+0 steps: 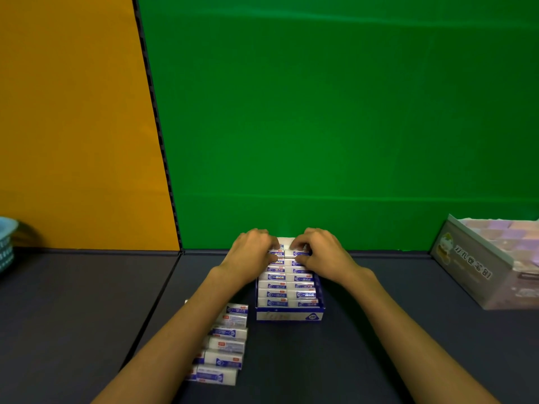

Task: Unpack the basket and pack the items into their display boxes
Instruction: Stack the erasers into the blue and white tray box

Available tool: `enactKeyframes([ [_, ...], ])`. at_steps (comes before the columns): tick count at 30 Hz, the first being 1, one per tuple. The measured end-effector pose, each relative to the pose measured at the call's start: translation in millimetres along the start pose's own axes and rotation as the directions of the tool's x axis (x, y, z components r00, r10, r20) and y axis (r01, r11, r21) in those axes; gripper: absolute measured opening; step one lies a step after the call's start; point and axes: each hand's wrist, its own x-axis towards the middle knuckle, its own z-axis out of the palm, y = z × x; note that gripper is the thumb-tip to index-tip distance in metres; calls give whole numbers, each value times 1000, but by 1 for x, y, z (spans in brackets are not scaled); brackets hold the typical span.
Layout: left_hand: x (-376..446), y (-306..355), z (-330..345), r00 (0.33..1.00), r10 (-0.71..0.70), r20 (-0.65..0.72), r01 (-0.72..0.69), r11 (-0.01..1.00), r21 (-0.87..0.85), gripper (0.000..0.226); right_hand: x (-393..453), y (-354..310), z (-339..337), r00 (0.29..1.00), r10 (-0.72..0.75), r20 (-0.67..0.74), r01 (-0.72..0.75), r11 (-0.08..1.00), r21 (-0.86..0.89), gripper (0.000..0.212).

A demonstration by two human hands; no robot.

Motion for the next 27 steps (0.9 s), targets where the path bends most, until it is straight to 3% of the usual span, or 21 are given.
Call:
enactKeyframes([
  [13, -2, 1, 2, 999, -1, -49, 1, 1000, -1, 25, -5, -6, -1, 1000, 20, 0, -20, 1000, 15, 18],
  [18, -9, -1, -7, 997, 14, -82, -14, 1000, 10, 34, -7, -13, -3, 1000, 10, -16, -10, 1000, -7, 18],
  [27, -59, -47, -43, 998, 22, -63, -27, 996, -84, 26, -5, -61, 2, 985, -170, -27, 172, 977, 127, 8],
])
